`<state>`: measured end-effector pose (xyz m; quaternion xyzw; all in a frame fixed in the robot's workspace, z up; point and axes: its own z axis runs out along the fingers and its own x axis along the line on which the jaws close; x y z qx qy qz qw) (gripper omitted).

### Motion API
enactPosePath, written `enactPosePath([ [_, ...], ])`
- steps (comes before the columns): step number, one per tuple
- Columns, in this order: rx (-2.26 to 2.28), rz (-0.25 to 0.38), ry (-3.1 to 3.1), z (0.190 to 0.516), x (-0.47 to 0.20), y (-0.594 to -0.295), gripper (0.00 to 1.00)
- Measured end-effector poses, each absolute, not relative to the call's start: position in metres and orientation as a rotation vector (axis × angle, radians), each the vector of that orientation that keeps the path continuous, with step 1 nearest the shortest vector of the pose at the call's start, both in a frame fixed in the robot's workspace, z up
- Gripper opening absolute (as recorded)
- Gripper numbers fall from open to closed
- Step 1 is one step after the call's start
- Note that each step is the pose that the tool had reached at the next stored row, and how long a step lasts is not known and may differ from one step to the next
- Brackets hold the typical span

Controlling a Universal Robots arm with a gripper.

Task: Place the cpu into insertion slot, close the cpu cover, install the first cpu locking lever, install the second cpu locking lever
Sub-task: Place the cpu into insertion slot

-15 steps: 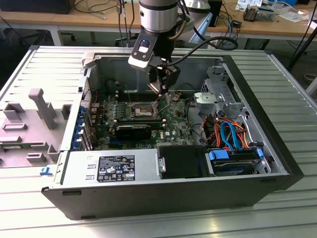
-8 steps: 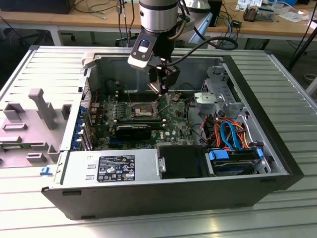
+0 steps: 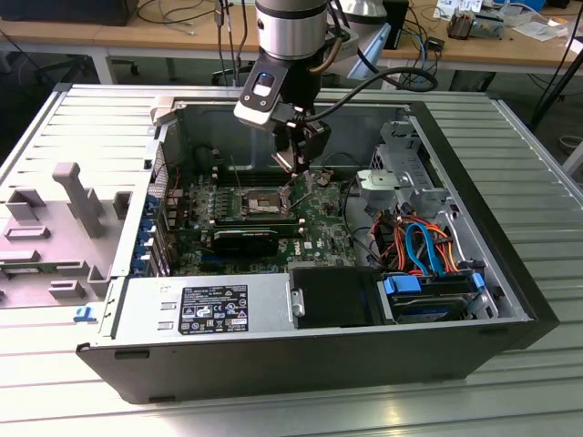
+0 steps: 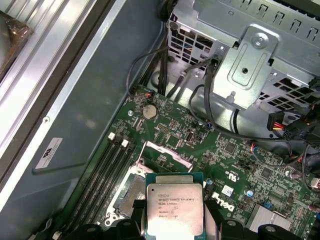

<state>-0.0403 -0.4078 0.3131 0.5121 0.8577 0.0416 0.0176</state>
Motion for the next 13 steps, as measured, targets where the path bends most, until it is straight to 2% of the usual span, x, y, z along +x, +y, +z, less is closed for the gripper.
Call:
enactPosePath([
  [13, 1.619, 0.129, 2.647, 0.3131, -0.0403, -0.4078, 0.55],
])
